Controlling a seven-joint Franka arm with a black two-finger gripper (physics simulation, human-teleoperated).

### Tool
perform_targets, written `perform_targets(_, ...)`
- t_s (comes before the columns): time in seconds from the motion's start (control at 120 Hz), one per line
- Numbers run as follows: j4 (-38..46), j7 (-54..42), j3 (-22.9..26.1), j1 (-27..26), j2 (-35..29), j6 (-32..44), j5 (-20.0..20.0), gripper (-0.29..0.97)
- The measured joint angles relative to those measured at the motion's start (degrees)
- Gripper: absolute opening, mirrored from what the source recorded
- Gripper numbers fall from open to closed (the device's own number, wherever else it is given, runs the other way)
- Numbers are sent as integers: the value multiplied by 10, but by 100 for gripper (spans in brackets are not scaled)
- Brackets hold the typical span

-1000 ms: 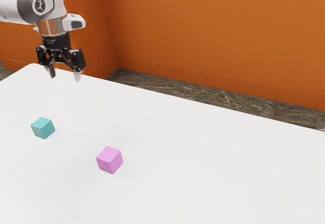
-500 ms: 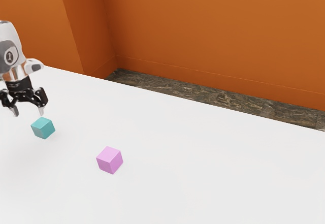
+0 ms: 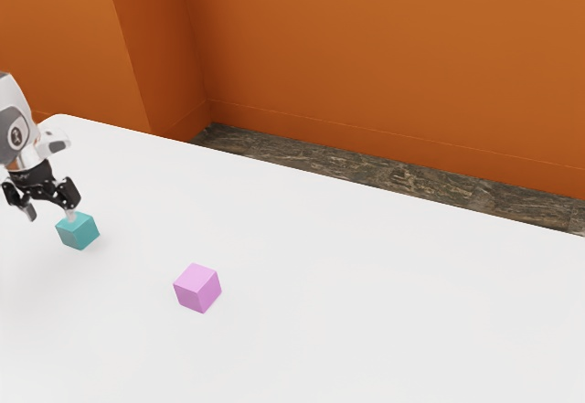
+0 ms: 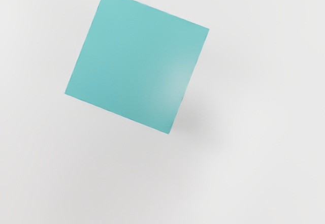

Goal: Pick up the blue block with one arm, and put the blue block on the pink block with one arm

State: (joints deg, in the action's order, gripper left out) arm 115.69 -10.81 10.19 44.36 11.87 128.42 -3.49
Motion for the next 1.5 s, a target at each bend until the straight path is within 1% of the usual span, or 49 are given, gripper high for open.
perform_targets(0.15,-34,-59,0,6,52,33,0,68)
perform_targets(0.3,-44,-116,0,7,76,57,1,68)
perform_targets(0.408,-76,-156,0,7,108,70,1,68)
perform_targets(0.542,-91,-199,0,8,130,79,3,68)
perform_targets(0.7,-93,-239,0,7,135,84,6,68)
perform_targets(0.958,-79,-285,0,6,139,95,30,68)
perform_targets(1.5,-80,-335,0,6,164,100,71,68)
